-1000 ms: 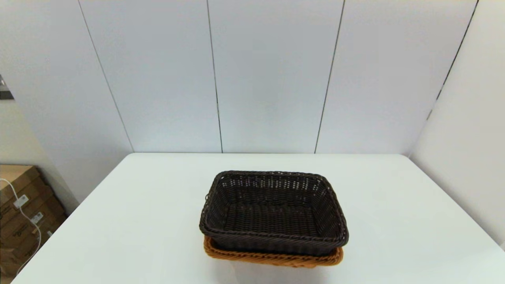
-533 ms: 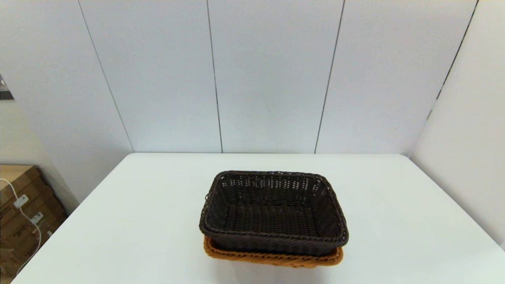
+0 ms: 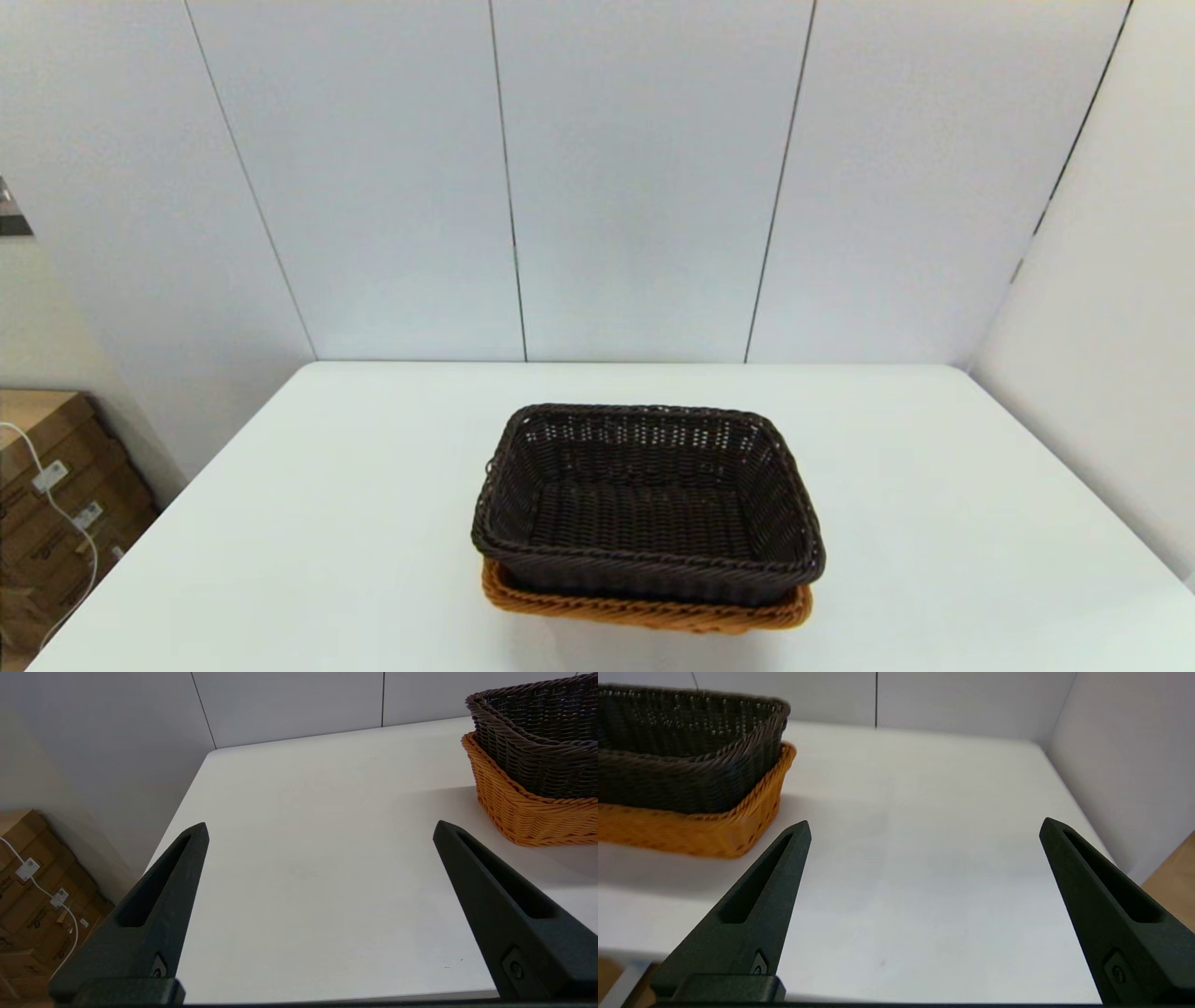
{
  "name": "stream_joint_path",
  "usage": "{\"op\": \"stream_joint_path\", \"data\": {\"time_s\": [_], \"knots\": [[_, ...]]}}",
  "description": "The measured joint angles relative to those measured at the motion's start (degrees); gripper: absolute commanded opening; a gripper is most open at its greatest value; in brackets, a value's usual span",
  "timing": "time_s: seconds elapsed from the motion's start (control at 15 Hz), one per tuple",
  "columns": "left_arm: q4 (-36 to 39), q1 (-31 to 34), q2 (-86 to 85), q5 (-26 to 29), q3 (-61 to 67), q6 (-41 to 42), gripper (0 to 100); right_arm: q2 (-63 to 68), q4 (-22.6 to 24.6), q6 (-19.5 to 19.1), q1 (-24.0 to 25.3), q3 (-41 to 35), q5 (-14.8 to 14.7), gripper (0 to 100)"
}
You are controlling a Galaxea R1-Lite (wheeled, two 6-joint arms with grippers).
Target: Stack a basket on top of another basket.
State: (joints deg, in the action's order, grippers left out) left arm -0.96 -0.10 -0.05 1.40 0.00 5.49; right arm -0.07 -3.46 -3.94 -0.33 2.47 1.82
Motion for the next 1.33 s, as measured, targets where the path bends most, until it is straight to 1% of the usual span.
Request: {"op": "stream_joint_path", "data": {"time_s": [0.07, 0.13, 0.47, 1.33], "knots": [[-0.02, 0.00, 0.00, -0.02, 0.00, 0.02, 100, 0.00, 2.30, -0.17, -0.02, -1.11, -0.04, 100], [-0.07, 0.00, 0.00, 0.00, 0.00, 0.00, 100, 0.00, 2.95, -0.41, -0.02, -1.77, -0.02, 100], [-0.02, 0.00, 0.00, -0.09, 0.00, 0.02, 100, 0.00, 3.16, 0.55, -0.02, -2.45, -0.02, 100], [0.00, 0.00, 0.00, -0.02, 0.00, 0.05, 100, 0.00, 3.11, 0.63, -0.02, -2.47, 0.00, 100]]}}
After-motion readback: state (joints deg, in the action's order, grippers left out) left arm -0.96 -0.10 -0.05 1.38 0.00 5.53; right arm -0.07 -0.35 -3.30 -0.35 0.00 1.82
